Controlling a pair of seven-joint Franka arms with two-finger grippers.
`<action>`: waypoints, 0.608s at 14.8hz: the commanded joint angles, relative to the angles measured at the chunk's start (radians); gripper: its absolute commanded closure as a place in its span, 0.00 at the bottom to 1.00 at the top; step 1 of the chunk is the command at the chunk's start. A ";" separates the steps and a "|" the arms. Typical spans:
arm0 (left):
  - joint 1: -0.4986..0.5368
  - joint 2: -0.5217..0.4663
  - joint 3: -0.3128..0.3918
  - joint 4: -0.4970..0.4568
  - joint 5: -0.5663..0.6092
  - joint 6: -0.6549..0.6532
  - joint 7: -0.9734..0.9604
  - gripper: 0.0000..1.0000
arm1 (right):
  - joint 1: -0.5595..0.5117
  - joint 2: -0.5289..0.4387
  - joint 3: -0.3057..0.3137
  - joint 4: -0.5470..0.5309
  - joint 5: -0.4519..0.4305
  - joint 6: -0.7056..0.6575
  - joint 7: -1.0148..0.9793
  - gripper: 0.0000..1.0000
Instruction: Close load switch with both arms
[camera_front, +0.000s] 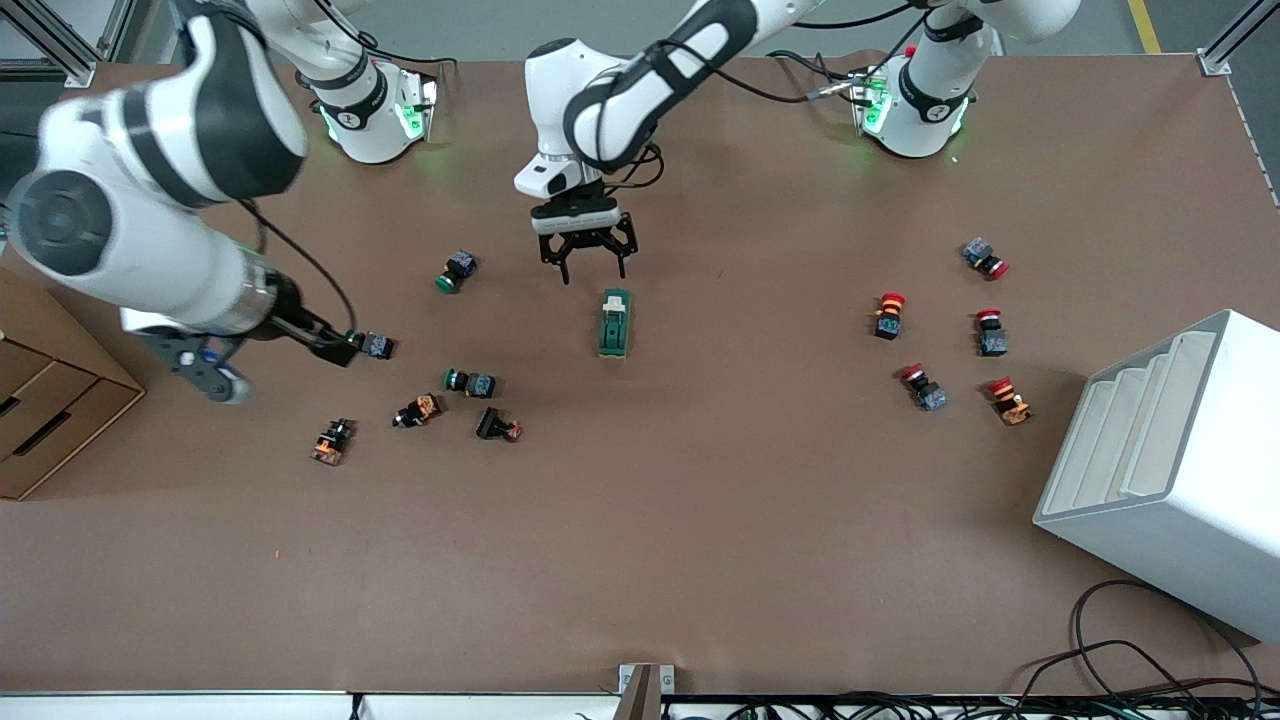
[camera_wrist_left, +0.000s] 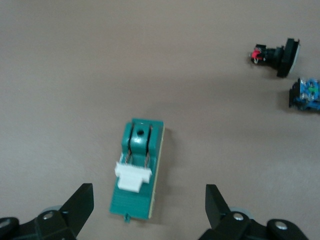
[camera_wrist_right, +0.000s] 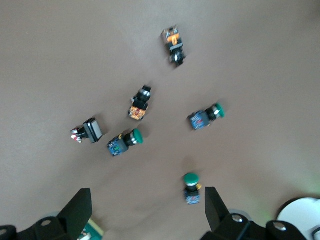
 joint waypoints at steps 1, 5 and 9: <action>-0.043 0.015 0.005 -0.065 0.183 0.006 -0.207 0.02 | 0.007 -0.022 -0.007 -0.063 0.029 0.043 0.088 0.00; -0.048 -0.020 0.004 -0.200 0.335 -0.007 -0.319 0.02 | 0.082 -0.021 -0.007 -0.123 0.029 0.132 0.287 0.00; -0.052 -0.040 0.005 -0.271 0.428 -0.007 -0.379 0.02 | 0.191 0.024 -0.007 -0.160 0.029 0.242 0.563 0.00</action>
